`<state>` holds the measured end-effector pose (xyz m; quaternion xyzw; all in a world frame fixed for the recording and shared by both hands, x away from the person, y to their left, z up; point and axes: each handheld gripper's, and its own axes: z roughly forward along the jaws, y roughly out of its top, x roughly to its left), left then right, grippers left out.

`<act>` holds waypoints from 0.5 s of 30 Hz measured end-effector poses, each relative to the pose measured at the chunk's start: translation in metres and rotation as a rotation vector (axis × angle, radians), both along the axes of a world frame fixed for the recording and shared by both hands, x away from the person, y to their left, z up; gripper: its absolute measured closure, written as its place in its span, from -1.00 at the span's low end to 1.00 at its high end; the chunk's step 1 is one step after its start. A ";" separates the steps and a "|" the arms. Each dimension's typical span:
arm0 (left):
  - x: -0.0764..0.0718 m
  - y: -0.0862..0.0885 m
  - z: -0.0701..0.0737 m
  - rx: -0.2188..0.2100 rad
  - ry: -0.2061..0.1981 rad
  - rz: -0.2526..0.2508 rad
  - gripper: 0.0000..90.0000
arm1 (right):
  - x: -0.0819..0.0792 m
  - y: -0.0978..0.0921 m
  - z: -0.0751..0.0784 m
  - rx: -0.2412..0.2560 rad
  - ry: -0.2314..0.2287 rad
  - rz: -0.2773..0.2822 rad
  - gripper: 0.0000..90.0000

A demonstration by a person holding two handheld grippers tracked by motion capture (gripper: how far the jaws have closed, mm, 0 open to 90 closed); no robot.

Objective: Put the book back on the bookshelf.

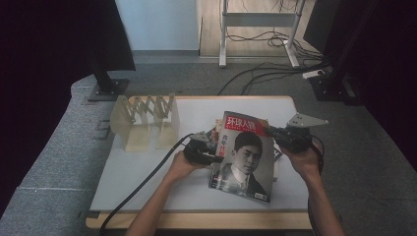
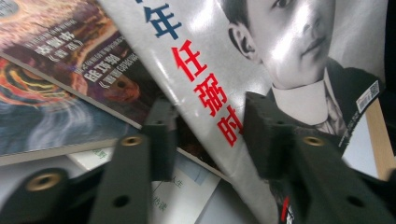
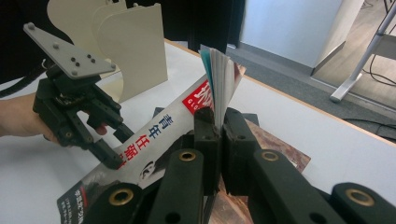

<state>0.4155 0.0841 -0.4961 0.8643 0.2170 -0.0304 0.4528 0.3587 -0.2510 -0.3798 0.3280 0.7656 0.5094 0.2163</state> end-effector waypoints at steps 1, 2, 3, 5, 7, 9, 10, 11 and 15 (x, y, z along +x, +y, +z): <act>-0.001 0.001 0.002 -0.001 -0.005 -0.002 0.40 | -0.001 0.000 0.000 0.000 0.000 -0.001 0.87; -0.001 0.002 0.004 -0.002 -0.014 -0.007 0.45 | -0.001 0.000 0.001 0.003 0.000 -0.003 0.87; -0.003 0.002 0.005 -0.005 -0.022 -0.009 0.50 | -0.001 0.000 0.001 0.007 -0.002 0.000 0.87; -0.005 0.003 0.009 -0.015 -0.031 -0.015 0.58 | -0.002 -0.001 0.002 0.008 -0.003 -0.002 0.86; -0.009 0.004 0.012 -0.016 -0.047 -0.017 0.65 | -0.002 -0.002 0.003 0.002 -0.007 -0.004 0.86; -0.011 0.004 0.014 -0.011 -0.057 -0.018 0.67 | -0.003 -0.003 0.003 0.002 -0.008 -0.005 0.86; -0.014 0.005 0.017 -0.010 -0.068 -0.022 0.68 | -0.004 -0.004 0.004 0.006 -0.010 -0.006 0.86; -0.015 0.006 0.018 -0.016 -0.072 -0.019 0.70 | -0.005 -0.005 0.004 0.009 -0.010 -0.009 0.86; -0.021 0.012 0.022 -0.044 -0.091 -0.023 0.75 | -0.008 -0.007 0.007 0.018 -0.020 -0.009 0.85</act>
